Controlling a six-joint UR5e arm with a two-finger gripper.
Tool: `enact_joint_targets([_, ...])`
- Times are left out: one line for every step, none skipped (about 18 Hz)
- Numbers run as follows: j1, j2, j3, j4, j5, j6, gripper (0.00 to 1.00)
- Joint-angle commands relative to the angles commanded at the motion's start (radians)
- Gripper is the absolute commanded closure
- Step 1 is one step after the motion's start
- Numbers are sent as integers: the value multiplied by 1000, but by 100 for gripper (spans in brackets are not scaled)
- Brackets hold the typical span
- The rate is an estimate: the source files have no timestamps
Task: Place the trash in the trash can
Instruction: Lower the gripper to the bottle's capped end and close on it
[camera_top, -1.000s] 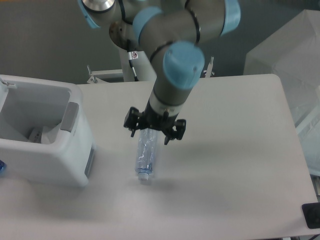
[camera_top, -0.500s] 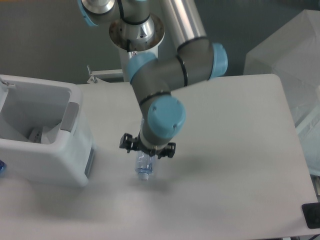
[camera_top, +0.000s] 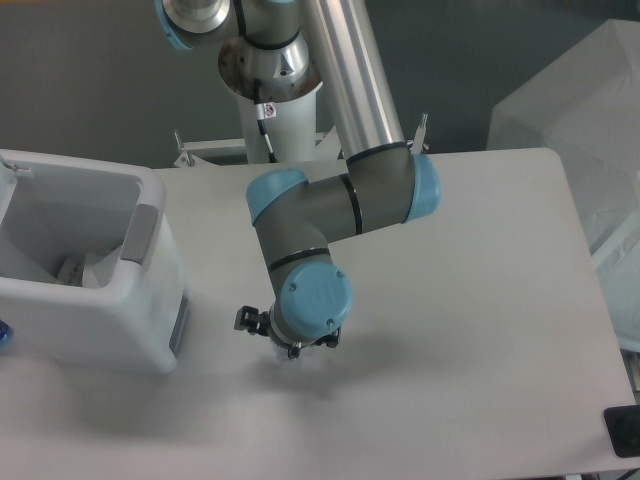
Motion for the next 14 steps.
enact_joint_targets([0,-11,9,0,9,-2,0])
enact_joint_targets([-2,-20,17,0,14,-2,1])
enact_joint_targets([-6,-29,26,0,15,-2,4])
enact_joint_targets([-8,-40,35,0,18,-3,7])
enact_joint_targets([-8,-45,40,0,18,-6,8])
enact_joint_targets([-8,-48,41,0,18,-9,12])
enact_joint_targets([-8,-48,42,0,18,-9,16])
enact_joint_targets([-9,-49,42,0,18,-9,19])
enact_joint_targets([-9,-49,42,0,20,-9,22])
enact_joint_targets([-14,-54,42,0,22,-11,26])
enact_joint_targets([-15,-57,42,0,22,-11,32])
enact_joint_targets([-15,-57,42,0,28,-12,39])
enact_joint_targets([-15,-57,42,0,28,-14,46])
enact_joint_targets([-15,-57,42,2,28,-23,52])
